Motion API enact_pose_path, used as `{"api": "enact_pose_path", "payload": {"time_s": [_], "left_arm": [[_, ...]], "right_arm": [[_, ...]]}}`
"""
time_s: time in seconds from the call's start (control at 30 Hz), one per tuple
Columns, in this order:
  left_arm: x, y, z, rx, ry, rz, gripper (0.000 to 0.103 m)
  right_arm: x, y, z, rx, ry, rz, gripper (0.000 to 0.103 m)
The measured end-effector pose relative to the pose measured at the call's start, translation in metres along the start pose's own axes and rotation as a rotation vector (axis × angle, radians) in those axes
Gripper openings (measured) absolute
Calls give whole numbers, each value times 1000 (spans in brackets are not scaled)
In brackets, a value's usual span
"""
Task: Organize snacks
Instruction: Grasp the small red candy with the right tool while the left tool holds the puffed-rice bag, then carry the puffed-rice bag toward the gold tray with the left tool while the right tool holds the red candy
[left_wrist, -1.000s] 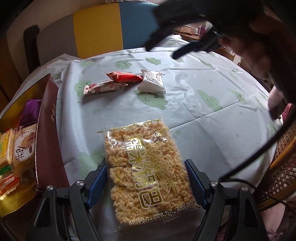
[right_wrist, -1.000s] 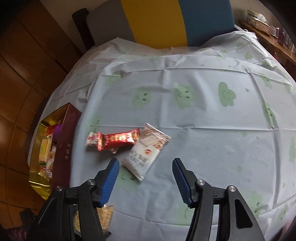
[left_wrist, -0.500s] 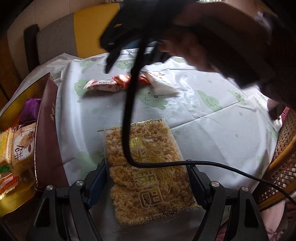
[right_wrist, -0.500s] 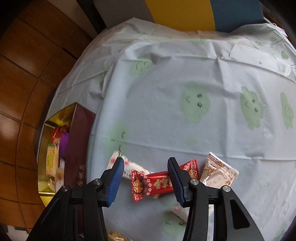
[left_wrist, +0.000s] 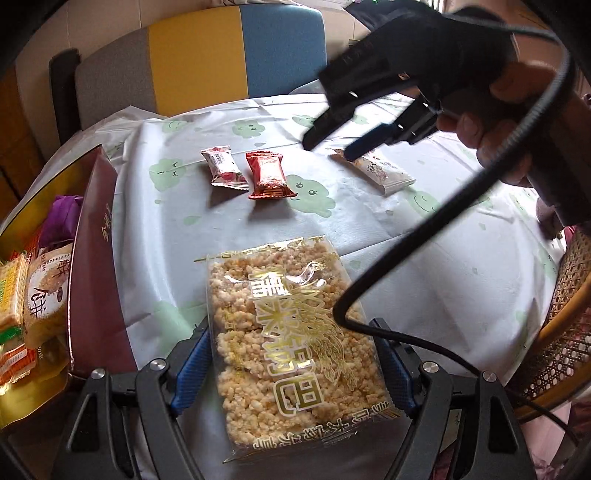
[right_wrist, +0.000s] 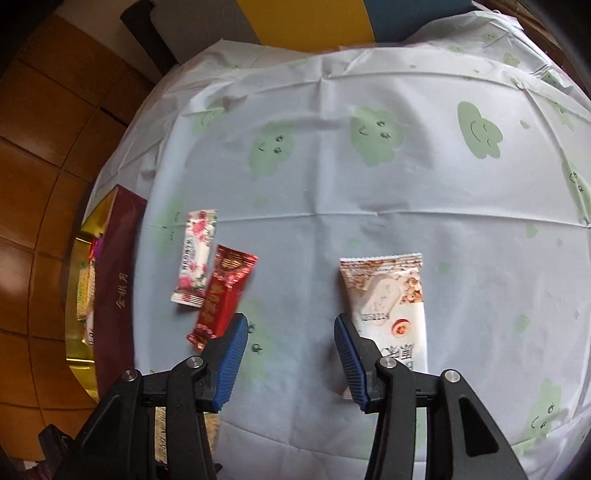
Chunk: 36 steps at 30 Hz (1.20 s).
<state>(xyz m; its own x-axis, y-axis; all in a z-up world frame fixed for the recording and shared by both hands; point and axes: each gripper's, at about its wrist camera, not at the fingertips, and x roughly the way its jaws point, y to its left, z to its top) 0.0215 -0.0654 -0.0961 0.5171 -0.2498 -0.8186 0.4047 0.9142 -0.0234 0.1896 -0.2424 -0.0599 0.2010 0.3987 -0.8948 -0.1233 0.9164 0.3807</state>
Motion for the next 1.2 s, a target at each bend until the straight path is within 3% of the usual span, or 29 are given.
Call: {"api": "enact_pose_path", "payload": {"time_s": [0.2,0.37,0.43,0.5,0.73,0.97,1.2], "left_arm": [[3,-5,-1,-1,-1,0,81],[4,-4,-1,0,-2,-2,81],[3,-2,-1,-1,-2,-5,81],[3,-2,-1,-2,-2,-7,81],[3,-3,-2,1,-4,1,82],[3,-6,-1,14,1,-1,81],[1,-1,2,13,23,-14,75]], "right_arm": [[6,37,8,-44,-19,14,50],[25,56,18,-56,5,-32,49],[32,60,16,-82,33,-70,29],[32,64,10,-134,39,-105,23],[9,54,-33,-344,124,-207,22],[0,25,-56,-335,146,-214,23],[-1,42,-59,-383,117,-247,23]]}}
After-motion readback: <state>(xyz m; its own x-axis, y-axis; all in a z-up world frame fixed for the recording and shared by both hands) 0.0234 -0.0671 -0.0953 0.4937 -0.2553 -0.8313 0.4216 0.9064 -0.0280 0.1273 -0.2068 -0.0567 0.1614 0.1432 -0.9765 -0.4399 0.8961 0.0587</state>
